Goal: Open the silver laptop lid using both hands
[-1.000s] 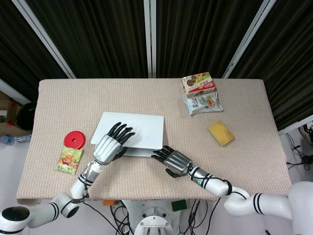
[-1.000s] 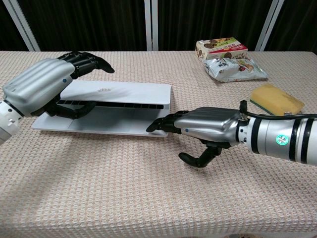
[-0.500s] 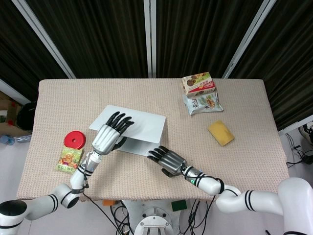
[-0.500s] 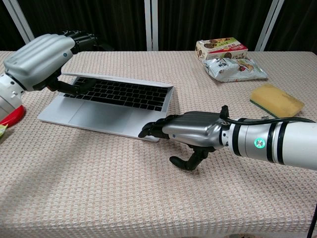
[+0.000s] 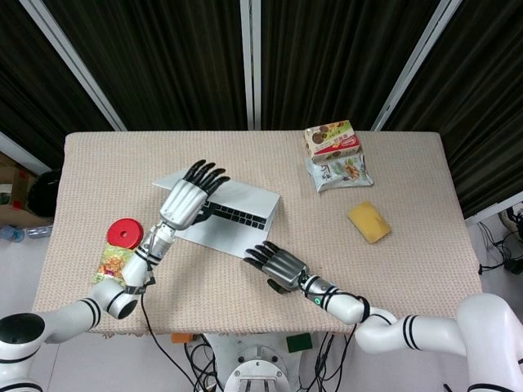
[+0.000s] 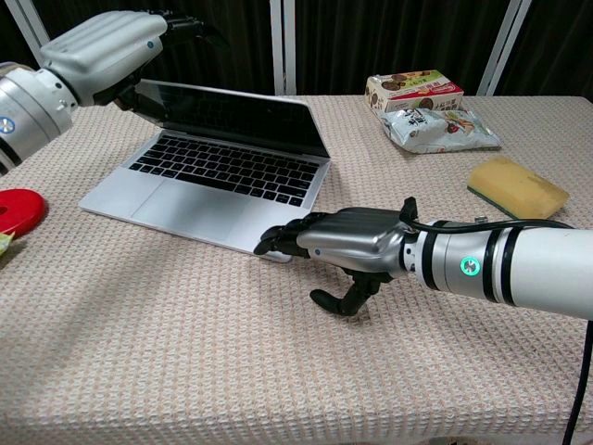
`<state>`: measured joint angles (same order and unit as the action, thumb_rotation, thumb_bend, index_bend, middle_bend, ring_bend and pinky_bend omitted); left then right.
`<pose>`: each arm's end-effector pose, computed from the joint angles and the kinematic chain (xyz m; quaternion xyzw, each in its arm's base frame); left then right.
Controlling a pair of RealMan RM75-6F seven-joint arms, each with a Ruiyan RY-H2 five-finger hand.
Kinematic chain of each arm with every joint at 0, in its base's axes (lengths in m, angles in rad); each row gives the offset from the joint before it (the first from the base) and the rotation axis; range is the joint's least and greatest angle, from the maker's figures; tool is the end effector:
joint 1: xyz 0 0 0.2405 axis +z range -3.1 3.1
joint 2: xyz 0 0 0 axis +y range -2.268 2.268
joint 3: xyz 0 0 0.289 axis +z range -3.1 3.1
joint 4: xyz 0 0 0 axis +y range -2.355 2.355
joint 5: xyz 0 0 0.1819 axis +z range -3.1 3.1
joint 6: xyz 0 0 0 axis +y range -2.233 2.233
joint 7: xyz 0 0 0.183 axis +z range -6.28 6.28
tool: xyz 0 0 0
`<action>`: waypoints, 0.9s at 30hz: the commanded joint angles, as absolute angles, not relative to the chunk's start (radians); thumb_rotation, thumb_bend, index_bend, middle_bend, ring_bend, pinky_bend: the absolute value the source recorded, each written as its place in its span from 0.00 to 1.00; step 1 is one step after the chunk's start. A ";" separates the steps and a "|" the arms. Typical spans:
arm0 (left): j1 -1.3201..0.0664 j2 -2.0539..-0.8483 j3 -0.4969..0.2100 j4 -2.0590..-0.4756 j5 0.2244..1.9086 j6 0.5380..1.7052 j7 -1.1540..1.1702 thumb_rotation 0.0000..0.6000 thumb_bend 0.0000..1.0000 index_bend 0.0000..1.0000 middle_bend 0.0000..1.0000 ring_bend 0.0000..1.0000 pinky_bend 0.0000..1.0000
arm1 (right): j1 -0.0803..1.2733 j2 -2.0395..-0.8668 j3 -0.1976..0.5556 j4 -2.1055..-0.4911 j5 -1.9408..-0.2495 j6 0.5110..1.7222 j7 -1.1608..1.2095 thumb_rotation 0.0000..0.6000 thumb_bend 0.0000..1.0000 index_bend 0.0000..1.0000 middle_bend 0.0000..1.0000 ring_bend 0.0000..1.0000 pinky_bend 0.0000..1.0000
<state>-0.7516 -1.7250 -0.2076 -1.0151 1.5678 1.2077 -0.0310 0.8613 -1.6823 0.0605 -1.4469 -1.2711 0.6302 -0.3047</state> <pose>-0.1402 0.4192 0.0083 -0.7141 -0.2336 -0.5142 0.4136 -0.1181 -0.3255 -0.1142 0.8816 -0.3286 0.2693 0.2055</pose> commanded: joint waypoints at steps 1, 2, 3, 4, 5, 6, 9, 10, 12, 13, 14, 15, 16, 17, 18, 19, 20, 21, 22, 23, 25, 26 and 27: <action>-0.794 -1.709 -0.235 -1.001 1.539 1.156 -0.024 1.00 0.55 0.22 0.17 0.09 0.10 | 0.866 -1.685 0.060 -1.445 -1.263 0.633 -0.309 1.00 0.59 0.00 0.02 0.00 0.00; -0.809 -1.704 -0.244 -0.997 1.528 1.136 -0.022 1.00 0.55 0.22 0.17 0.09 0.10 | 0.867 -1.686 0.060 -1.445 -1.260 0.634 -0.310 1.00 0.59 0.00 0.02 0.00 0.00; -0.820 -1.701 -0.250 -0.995 1.520 1.122 -0.021 1.00 0.55 0.22 0.17 0.09 0.10 | 0.869 -1.686 0.060 -1.445 -1.257 0.634 -0.311 1.00 0.59 0.00 0.02 0.00 0.00; -0.831 -1.697 -0.255 -0.991 1.515 1.109 -0.015 1.00 0.55 0.22 0.17 0.09 0.10 | 0.870 -1.687 0.060 -1.444 -1.255 0.635 -0.311 1.00 0.59 0.00 0.02 0.00 0.00; -0.847 -1.691 -0.260 -0.982 1.511 1.091 -0.002 1.00 0.55 0.21 0.17 0.09 0.10 | 0.871 -1.687 0.061 -1.444 -1.253 0.637 -0.310 1.00 0.59 0.00 0.02 0.00 0.00; -0.858 -1.689 -0.263 -0.976 1.506 1.078 0.006 1.00 0.55 0.21 0.17 0.09 0.10 | 0.873 -1.687 0.062 -1.445 -1.251 0.638 -0.309 1.00 0.59 0.00 0.02 0.00 0.00; -0.889 -1.680 -0.272 -0.965 1.488 1.038 0.016 1.00 0.54 0.21 0.17 0.09 0.10 | 0.875 -1.685 0.067 -1.445 -1.248 0.647 -0.303 1.00 0.59 0.00 0.02 0.00 0.00; -0.897 -1.678 -0.274 -0.962 1.483 1.028 0.019 1.00 0.54 0.21 0.17 0.09 0.10 | 0.875 -1.683 0.068 -1.445 -1.247 0.649 -0.300 1.00 0.59 0.00 0.02 0.00 0.00; -0.911 -1.674 -0.279 -0.953 1.469 1.010 0.023 1.00 0.54 0.21 0.17 0.09 0.10 | 0.876 -1.680 0.070 -1.446 -1.247 0.652 -0.292 1.00 0.59 0.00 0.02 0.00 0.00; -0.916 -1.672 -0.281 -0.949 1.464 1.002 0.025 1.00 0.54 0.21 0.17 0.09 0.10 | 0.876 -1.678 0.069 -1.446 -1.246 0.653 -0.289 1.00 0.59 0.00 0.02 0.00 0.00; -0.921 -1.670 -0.282 -0.945 1.459 0.996 0.027 1.00 0.53 0.21 0.17 0.09 0.10 | 0.877 -1.677 0.069 -1.446 -1.247 0.654 -0.287 1.00 0.59 0.00 0.02 0.00 0.00; -0.927 -1.668 -0.286 -0.938 1.449 0.987 0.028 1.00 0.52 0.21 0.17 0.09 0.10 | 0.877 -1.675 0.069 -1.445 -1.246 0.654 -0.283 1.00 0.59 0.00 0.01 0.00 0.00; -0.933 -1.668 -0.290 -0.932 1.439 0.978 0.028 1.00 0.51 0.21 0.17 0.09 0.10 | 0.877 -1.674 0.069 -1.445 -1.246 0.655 -0.279 1.00 0.59 0.00 0.01 0.00 0.00; -0.939 -1.668 -0.296 -0.926 1.425 0.966 0.026 1.00 0.49 0.21 0.17 0.09 0.10 | 0.876 -1.675 0.069 -1.443 -1.246 0.658 -0.273 1.00 0.59 0.00 0.01 0.00 0.00; -0.944 -1.669 -0.301 -0.921 1.414 0.956 0.022 1.00 0.48 0.21 0.17 0.09 0.10 | 0.876 -1.675 0.069 -1.441 -1.247 0.660 -0.269 1.00 0.59 0.00 0.01 0.00 0.00; -0.948 -1.671 -0.307 -0.915 1.401 0.947 0.017 1.00 0.48 0.21 0.17 0.09 0.10 | 0.876 -1.675 0.070 -1.440 -1.248 0.661 -0.264 1.00 0.59 0.00 0.01 0.00 0.00; -0.953 -1.674 -0.314 -0.911 1.386 0.936 0.008 1.00 0.47 0.20 0.17 0.09 0.10 | 0.877 -1.675 0.069 -1.438 -1.249 0.660 -0.261 1.00 0.59 0.00 0.01 0.00 0.00; -0.959 -1.677 -0.323 -0.904 1.367 0.921 -0.004 1.00 0.46 0.20 0.17 0.09 0.10 | 0.878 -1.676 0.068 -1.434 -1.249 0.659 -0.258 1.00 0.60 0.00 0.01 0.00 0.00; -0.965 -1.680 -0.329 -0.897 1.354 0.909 -0.013 1.00 0.46 0.20 0.17 0.09 0.10 | 0.880 -1.677 0.068 -1.432 -1.249 0.657 -0.257 1.00 0.60 0.00 0.01 0.00 0.00; -0.971 -1.683 -0.334 -0.889 1.341 0.895 -0.019 1.00 0.45 0.20 0.17 0.09 0.10 | 0.881 -1.678 0.067 -1.430 -1.248 0.655 -0.256 1.00 0.60 0.00 0.01 0.00 0.00; -0.987 -1.691 -0.343 -0.863 1.318 0.868 -0.023 1.00 0.44 0.20 0.17 0.09 0.10 | 0.883 -1.679 0.065 -1.429 -1.247 0.653 -0.254 1.00 0.60 0.00 0.01 0.00 0.00; -0.995 -1.695 -0.345 -0.850 1.309 0.856 -0.022 1.00 0.43 0.20 0.17 0.09 0.10 | 0.884 -1.679 0.064 -1.428 -1.246 0.652 -0.253 1.00 0.60 0.00 0.01 0.00 0.00; -1.005 -1.702 -0.349 -0.830 1.297 0.840 -0.019 1.00 0.43 0.20 0.17 0.09 0.10 | 0.885 -1.680 0.063 -1.427 -1.245 0.651 -0.253 1.00 0.60 0.00 0.01 0.00 0.00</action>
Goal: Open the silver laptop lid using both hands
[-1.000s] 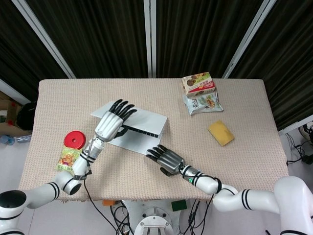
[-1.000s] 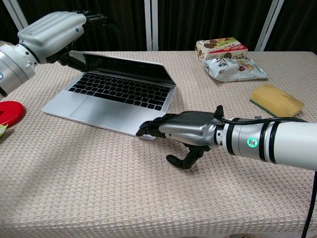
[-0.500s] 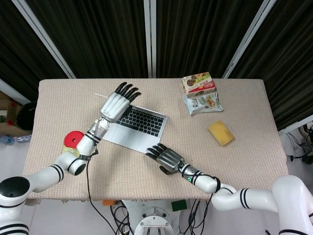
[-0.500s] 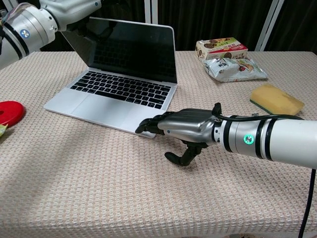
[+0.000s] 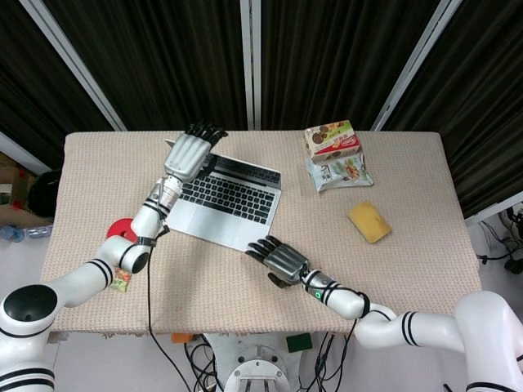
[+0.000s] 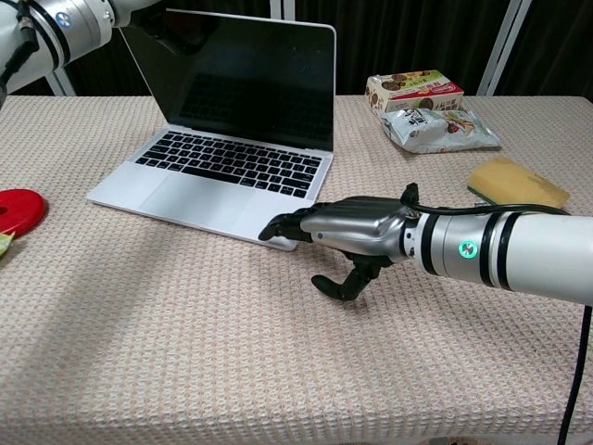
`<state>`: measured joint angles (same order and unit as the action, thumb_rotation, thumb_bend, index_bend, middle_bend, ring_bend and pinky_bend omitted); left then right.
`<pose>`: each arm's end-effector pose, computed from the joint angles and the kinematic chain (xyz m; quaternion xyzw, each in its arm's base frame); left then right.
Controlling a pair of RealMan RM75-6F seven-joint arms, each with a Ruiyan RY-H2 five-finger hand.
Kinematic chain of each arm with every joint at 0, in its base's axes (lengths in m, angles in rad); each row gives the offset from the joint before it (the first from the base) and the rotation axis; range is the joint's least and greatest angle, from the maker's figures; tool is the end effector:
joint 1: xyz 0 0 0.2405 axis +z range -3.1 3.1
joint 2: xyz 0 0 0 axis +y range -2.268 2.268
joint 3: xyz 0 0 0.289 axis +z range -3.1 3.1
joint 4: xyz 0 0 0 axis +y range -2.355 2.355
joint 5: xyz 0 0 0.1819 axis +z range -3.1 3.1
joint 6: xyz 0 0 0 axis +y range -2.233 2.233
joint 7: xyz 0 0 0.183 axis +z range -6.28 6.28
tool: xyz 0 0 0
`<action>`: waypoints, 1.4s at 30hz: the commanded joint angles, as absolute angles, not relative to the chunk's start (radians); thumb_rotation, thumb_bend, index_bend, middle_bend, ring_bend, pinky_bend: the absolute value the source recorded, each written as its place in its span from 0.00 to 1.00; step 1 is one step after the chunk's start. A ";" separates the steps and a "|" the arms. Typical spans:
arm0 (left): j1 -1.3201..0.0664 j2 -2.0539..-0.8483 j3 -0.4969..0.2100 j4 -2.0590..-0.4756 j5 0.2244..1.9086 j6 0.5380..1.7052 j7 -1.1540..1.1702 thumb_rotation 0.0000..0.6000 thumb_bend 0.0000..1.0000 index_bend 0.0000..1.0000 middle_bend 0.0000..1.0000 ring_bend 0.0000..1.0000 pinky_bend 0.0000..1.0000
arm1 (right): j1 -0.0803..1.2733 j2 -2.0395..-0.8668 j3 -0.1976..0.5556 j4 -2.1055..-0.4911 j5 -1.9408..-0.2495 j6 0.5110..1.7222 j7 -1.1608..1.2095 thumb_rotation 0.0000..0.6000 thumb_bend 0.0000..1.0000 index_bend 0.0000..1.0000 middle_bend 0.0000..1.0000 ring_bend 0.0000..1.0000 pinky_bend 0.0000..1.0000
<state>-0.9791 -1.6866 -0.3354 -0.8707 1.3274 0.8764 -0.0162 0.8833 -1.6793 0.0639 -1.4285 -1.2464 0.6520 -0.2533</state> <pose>-0.1080 0.5139 0.0325 -0.7118 -0.2774 -0.4507 0.4618 -0.1154 -0.3381 -0.1094 0.8682 -0.3481 0.2811 0.2146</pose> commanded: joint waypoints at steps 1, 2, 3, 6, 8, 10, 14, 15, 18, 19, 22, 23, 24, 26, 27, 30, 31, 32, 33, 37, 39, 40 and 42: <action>-1.013 -1.706 -0.351 -0.815 1.289 0.828 -0.016 1.00 0.43 0.20 0.17 0.09 0.10 | 0.885 -1.680 0.062 -1.426 -1.244 0.650 -0.253 1.00 0.60 0.00 0.01 0.00 0.00; -1.021 -1.711 -0.355 -0.799 1.279 0.816 -0.013 1.00 0.42 0.20 0.17 0.09 0.10 | 0.886 -1.681 0.061 -1.425 -1.244 0.650 -0.254 1.00 0.60 0.00 0.01 0.00 0.00; -1.031 -1.717 -0.360 -0.779 1.264 0.800 -0.011 1.00 0.42 0.20 0.17 0.09 0.10 | 0.887 -1.679 0.060 -1.426 -1.243 0.651 -0.255 1.00 0.60 0.00 0.01 0.00 0.00; -1.055 -1.729 -0.381 -0.734 1.221 0.759 -0.008 1.00 0.41 0.20 0.17 0.09 0.10 | 0.888 -1.676 0.058 -1.427 -1.237 0.651 -0.257 1.00 0.60 0.00 0.01 0.00 0.00; -1.070 -1.735 -0.394 -0.707 1.194 0.736 -0.004 1.00 0.40 0.20 0.17 0.09 0.10 | 0.888 -1.674 0.057 -1.427 -1.233 0.651 -0.258 1.00 0.60 0.00 0.01 0.00 0.00; -1.082 -1.739 -0.403 -0.685 1.173 0.719 0.000 1.00 0.40 0.20 0.17 0.09 0.10 | 0.889 -1.673 0.056 -1.427 -1.231 0.652 -0.259 1.00 0.60 0.00 0.01 0.00 0.00; -1.110 -1.748 -0.418 -0.630 1.128 0.676 0.031 1.00 0.39 0.20 0.17 0.09 0.10 | 0.890 -1.675 0.055 -1.425 -1.228 0.653 -0.259 1.00 0.60 0.00 0.01 0.00 0.00; -1.118 -1.752 -0.425 -0.613 1.108 0.662 0.042 1.00 0.39 0.19 0.17 0.09 0.10 | 0.891 -1.675 0.055 -1.426 -1.228 0.654 -0.259 1.00 0.60 0.00 0.01 0.00 0.00; -1.133 -1.759 -0.444 -0.577 1.063 0.633 0.060 1.00 0.39 0.19 0.17 0.09 0.10 | 0.891 -1.673 0.054 -1.429 -1.228 0.658 -0.259 1.00 0.60 0.00 0.01 0.00 0.00; -1.136 -1.760 -0.447 -0.569 1.054 0.628 0.065 1.00 0.39 0.19 0.17 0.09 0.10 | 0.891 -1.673 0.055 -1.429 -1.228 0.659 -0.258 1.00 0.60 0.00 0.01 0.00 0.00; -1.144 -1.763 -0.449 -0.550 1.034 0.615 0.078 1.00 0.39 0.19 0.17 0.09 0.10 | 0.891 -1.672 0.054 -1.429 -1.226 0.661 -0.259 1.00 0.60 0.00 0.01 0.00 0.00; -1.146 -1.764 -0.448 -0.547 1.030 0.612 0.081 1.00 0.39 0.19 0.17 0.09 0.10 | 0.891 -1.672 0.053 -1.429 -1.225 0.662 -0.259 1.00 0.60 0.00 0.01 0.00 0.00; -1.148 -1.765 -0.448 -0.544 1.026 0.610 0.082 1.00 0.39 0.19 0.17 0.09 0.10 | 0.891 -1.672 0.053 -1.429 -1.224 0.662 -0.259 1.00 0.60 0.00 0.01 0.00 0.00; -1.150 -1.766 -0.446 -0.540 1.022 0.607 0.084 1.00 0.39 0.19 0.17 0.09 0.10 | 0.891 -1.673 0.053 -1.430 -1.222 0.664 -0.260 1.00 0.60 0.00 0.01 0.00 0.00; -1.150 -1.766 -0.445 -0.539 1.021 0.607 0.085 1.00 0.39 0.19 0.17 0.09 0.10 | 0.891 -1.673 0.053 -1.431 -1.222 0.665 -0.261 1.00 0.60 0.00 0.01 0.00 0.00; -1.138 -1.756 -0.435 -0.562 1.029 0.630 0.072 1.00 0.39 0.19 0.17 0.09 0.10 | 0.888 -1.671 0.052 -1.438 -1.228 0.678 -0.261 1.00 0.60 0.00 0.01 0.00 0.00; -1.129 -1.749 -0.430 -0.579 1.038 0.641 0.065 1.00 0.39 0.19 0.17 0.09 0.10 | 0.885 -1.670 0.051 -1.441 -1.231 0.684 -0.260 1.00 0.59 0.00 0.01 0.00 0.00; -1.114 -1.737 -0.420 -0.606 1.053 0.661 0.051 1.00 0.39 0.19 0.17 0.09 0.10 | 0.879 -1.667 0.051 -1.446 -1.240 0.699 -0.258 1.00 0.58 0.00 0.01 0.00 0.00; -1.101 -1.727 -0.410 -0.629 1.068 0.682 0.040 1.00 0.39 0.19 0.17 0.09 0.10 | 0.874 -1.666 0.050 -1.450 -1.249 0.715 -0.258 1.00 0.55 0.00 0.01 0.00 0.00; -1.029 -1.664 -0.339 -0.751 1.167 0.790 0.012 1.00 0.39 0.19 0.17 0.09 0.10 | 0.848 -1.645 0.045 -1.478 -1.295 0.772 -0.236 1.00 0.48 0.00 0.01 0.00 0.00; -0.986 -1.625 -0.305 -0.824 1.211 0.854 0.014 1.00 0.39 0.19 0.17 0.09 0.10 | 0.835 -1.628 0.042 -1.496 -1.317 0.799 -0.224 1.00 0.48 0.00 0.01 0.00 0.00; -0.968 -1.608 -0.293 -0.854 1.225 0.880 0.019 1.00 0.39 0.19 0.17 0.09 0.10 | 0.829 -1.620 0.041 -1.504 -1.326 0.811 -0.218 1.00 0.47 0.00 0.01 0.00 0.00; -0.923 -1.570 -0.271 -0.929 1.249 0.946 0.039 1.00 0.39 0.19 0.17 0.09 0.10 | 0.813 -1.598 0.038 -1.524 -1.345 0.842 -0.209 1.00 0.46 0.00 0.01 0.00 0.00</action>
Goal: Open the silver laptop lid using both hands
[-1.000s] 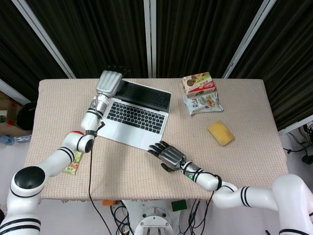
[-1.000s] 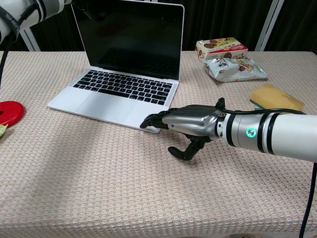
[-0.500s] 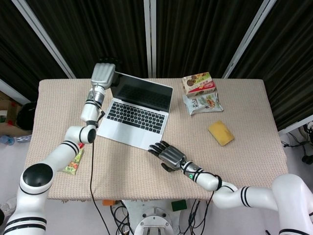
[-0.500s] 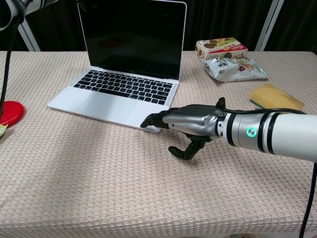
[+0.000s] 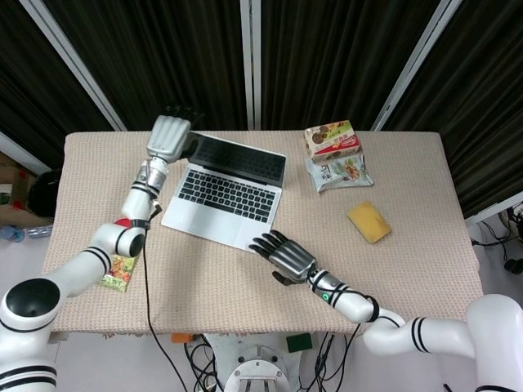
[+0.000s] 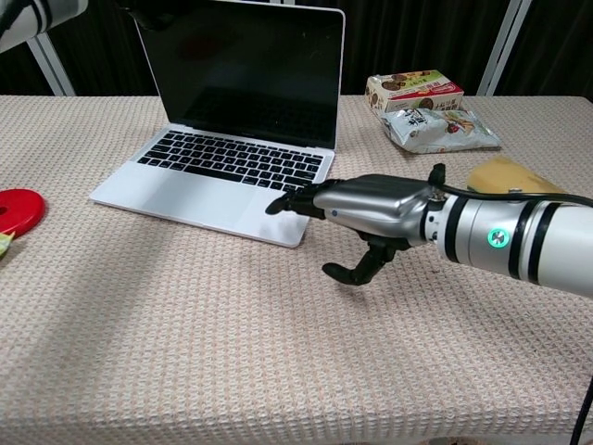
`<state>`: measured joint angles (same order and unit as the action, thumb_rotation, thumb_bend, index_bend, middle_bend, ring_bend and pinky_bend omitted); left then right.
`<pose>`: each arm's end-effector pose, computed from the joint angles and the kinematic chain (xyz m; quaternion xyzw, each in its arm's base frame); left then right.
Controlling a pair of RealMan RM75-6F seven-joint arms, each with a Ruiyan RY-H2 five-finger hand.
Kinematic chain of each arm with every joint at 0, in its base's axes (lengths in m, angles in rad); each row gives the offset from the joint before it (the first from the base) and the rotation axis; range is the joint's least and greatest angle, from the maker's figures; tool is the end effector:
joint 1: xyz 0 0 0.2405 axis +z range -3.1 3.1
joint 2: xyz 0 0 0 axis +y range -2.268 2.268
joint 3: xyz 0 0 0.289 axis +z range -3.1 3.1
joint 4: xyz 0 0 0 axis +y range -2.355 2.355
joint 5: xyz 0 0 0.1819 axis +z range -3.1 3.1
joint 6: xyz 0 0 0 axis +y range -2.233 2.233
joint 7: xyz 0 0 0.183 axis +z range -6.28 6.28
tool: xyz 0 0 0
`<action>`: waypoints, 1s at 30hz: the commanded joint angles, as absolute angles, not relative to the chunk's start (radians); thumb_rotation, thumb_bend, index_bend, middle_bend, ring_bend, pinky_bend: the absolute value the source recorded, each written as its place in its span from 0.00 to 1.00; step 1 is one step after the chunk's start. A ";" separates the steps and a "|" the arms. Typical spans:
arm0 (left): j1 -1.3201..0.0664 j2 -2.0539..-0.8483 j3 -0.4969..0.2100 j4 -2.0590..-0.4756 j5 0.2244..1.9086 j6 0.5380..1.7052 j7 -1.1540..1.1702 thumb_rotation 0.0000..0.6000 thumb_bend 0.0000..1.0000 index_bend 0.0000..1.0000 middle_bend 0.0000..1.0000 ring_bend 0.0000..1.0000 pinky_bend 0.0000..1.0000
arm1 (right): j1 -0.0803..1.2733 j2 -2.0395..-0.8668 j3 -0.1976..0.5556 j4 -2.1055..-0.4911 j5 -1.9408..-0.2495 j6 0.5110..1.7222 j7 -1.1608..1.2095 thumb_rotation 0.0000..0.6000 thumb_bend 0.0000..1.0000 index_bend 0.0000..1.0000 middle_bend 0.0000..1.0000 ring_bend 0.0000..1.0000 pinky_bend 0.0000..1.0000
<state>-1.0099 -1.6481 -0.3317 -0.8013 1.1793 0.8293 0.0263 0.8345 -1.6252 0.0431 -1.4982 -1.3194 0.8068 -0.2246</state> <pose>-0.1297 0.5405 0.0663 -0.6812 -0.2961 -0.4243 0.5180 -0.1153 -0.3373 -0.0773 0.8450 -0.3389 0.3379 0.2387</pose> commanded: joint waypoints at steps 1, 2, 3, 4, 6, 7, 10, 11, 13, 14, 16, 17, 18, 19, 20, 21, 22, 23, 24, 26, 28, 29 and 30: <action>-0.902 -1.552 -0.262 -0.963 1.257 0.972 0.046 1.00 0.39 0.19 0.18 0.09 0.10 | 0.805 -1.587 0.035 -1.534 -1.352 0.855 -0.207 1.00 0.45 0.00 0.01 0.00 0.00; -0.873 -1.527 -0.251 -1.012 1.263 1.003 0.057 1.00 0.39 0.19 0.18 0.09 0.10 | 0.793 -1.568 0.030 -1.552 -1.362 0.873 -0.206 1.00 0.45 0.00 0.01 0.00 0.00; -0.851 -1.507 -0.243 -1.050 1.264 1.024 0.067 1.00 0.39 0.19 0.18 0.09 0.10 | 0.783 -1.552 0.025 -1.567 -1.370 0.889 -0.205 1.00 0.44 0.00 0.01 0.00 0.00; -0.827 -1.487 -0.235 -1.089 1.263 1.044 0.075 1.00 0.39 0.19 0.18 0.09 0.10 | 0.771 -1.533 0.018 -1.584 -1.380 0.907 -0.207 1.00 0.42 0.00 0.01 0.00 0.00; -0.772 -1.436 -0.214 -1.180 1.258 1.082 0.092 1.00 0.39 0.19 0.18 0.09 0.10 | 0.737 -1.475 -0.001 -1.628 -1.407 0.957 -0.213 1.00 0.39 0.00 0.01 0.00 0.00; -0.747 -1.414 -0.205 -1.218 1.253 1.098 0.098 1.00 0.39 0.19 0.18 0.09 0.10 | 0.719 -1.447 -0.010 -1.646 -1.419 0.985 -0.218 1.00 0.39 0.00 0.02 0.00 0.00; -0.666 -1.351 -0.173 -1.324 1.233 1.151 0.126 1.00 0.38 0.19 0.18 0.09 0.10 | 0.655 -1.355 -0.039 -1.703 -1.452 1.080 -0.227 1.00 0.39 0.00 0.04 0.00 0.00; -0.638 -1.333 -0.160 -1.353 1.229 1.171 0.134 1.00 0.38 0.19 0.18 0.09 0.10 | 0.630 -1.324 -0.049 -1.721 -1.465 1.118 -0.223 1.00 0.39 0.00 0.04 0.00 0.00; -0.565 -1.287 -0.123 -1.418 1.222 1.224 0.147 1.00 0.36 0.19 0.19 0.09 0.10 | 0.560 -1.247 -0.076 -1.752 -1.505 1.224 -0.206 1.00 0.39 0.00 0.05 0.00 0.00; -0.536 -1.270 -0.109 -1.440 1.222 1.245 0.147 1.00 0.35 0.19 0.19 0.09 0.10 | 0.533 -1.220 -0.086 -1.758 -1.521 1.264 -0.194 1.00 0.39 0.00 0.05 0.00 0.00; -0.474 -1.241 -0.080 -1.480 1.226 1.295 0.137 1.00 0.32 0.20 0.19 0.09 0.10 | 0.475 -1.167 -0.106 -1.759 -1.553 1.347 -0.160 1.00 0.39 0.00 0.05 0.00 0.00; -0.447 -1.233 -0.068 -1.492 1.231 1.322 0.132 1.00 0.31 0.20 0.19 0.09 0.10 | 0.450 -1.147 -0.114 -1.756 -1.563 1.381 -0.145 1.00 0.39 0.00 0.05 0.00 0.00; -0.409 -1.225 -0.048 -1.504 1.244 1.360 0.125 1.00 0.30 0.20 0.19 0.09 0.10 | 0.416 -1.122 -0.125 -1.749 -1.574 1.424 -0.125 1.00 0.38 0.00 0.05 0.00 0.00; -0.382 -1.221 -0.034 -1.511 1.256 1.387 0.121 1.00 0.29 0.20 0.19 0.09 0.10 | 0.393 -1.107 -0.132 -1.744 -1.579 1.449 -0.111 1.00 0.37 0.00 0.04 0.00 0.00; -0.357 -1.217 -0.021 -1.517 1.266 1.414 0.121 1.00 0.28 0.20 0.19 0.09 0.10 | 0.372 -1.093 -0.138 -1.740 -1.580 1.471 -0.097 1.00 0.36 0.00 0.04 0.00 0.00; -0.324 -1.213 -0.003 -1.524 1.280 1.448 0.124 1.00 0.27 0.20 0.19 0.09 0.10 | 0.344 -1.080 -0.143 -1.734 -1.579 1.498 -0.075 1.00 0.36 0.00 0.04 0.00 0.00; -0.300 -1.212 0.008 -1.530 1.291 1.475 0.128 1.00 0.26 0.20 0.19 0.09 0.10 | 0.325 -1.073 -0.146 -1.726 -1.580 1.517 -0.059 1.00 0.35 0.00 0.04 0.00 0.00; -0.278 -1.210 0.020 -1.536 1.302 1.500 0.133 1.00 0.25 0.20 0.19 0.09 0.10 | 0.307 -1.069 -0.148 -1.717 -1.582 1.536 -0.043 1.00 0.35 0.00 0.04 0.00 0.00; -0.249 -1.208 0.036 -1.545 1.321 1.531 0.136 1.00 0.25 0.20 0.19 0.09 0.10 | 0.282 -1.068 -0.150 -1.702 -1.583 1.561 -0.021 1.00 0.35 0.00 0.03 0.00 0.00; -0.208 -1.205 0.056 -1.561 1.343 1.574 0.138 1.00 0.24 0.20 0.19 0.09 0.10 | 0.249 -1.072 -0.151 -1.678 -1.589 1.594 0.010 1.00 0.35 0.00 0.03 0.00 0.00; -0.166 -1.209 0.075 -1.574 1.371 1.620 0.143 1.00 0.24 0.20 0.19 0.09 0.10 | 0.215 -1.085 -0.149 -1.649 -1.593 1.624 0.039 1.00 0.35 0.00 0.03 0.00 0.00; -0.150 -1.214 0.081 -1.579 1.382 1.637 0.144 1.00 0.24 0.20 0.19 0.09 0.10 | 0.204 -1.091 -0.147 -1.637 -1.595 1.632 0.048 1.00 0.35 0.00 0.03 0.00 0.00; -0.133 -1.219 0.090 -1.585 1.399 1.654 0.147 1.00 0.24 0.20 0.19 0.09 0.09 | 0.193 -1.099 -0.144 -1.623 -1.597 1.639 0.059 1.00 0.35 0.00 0.03 0.00 0.00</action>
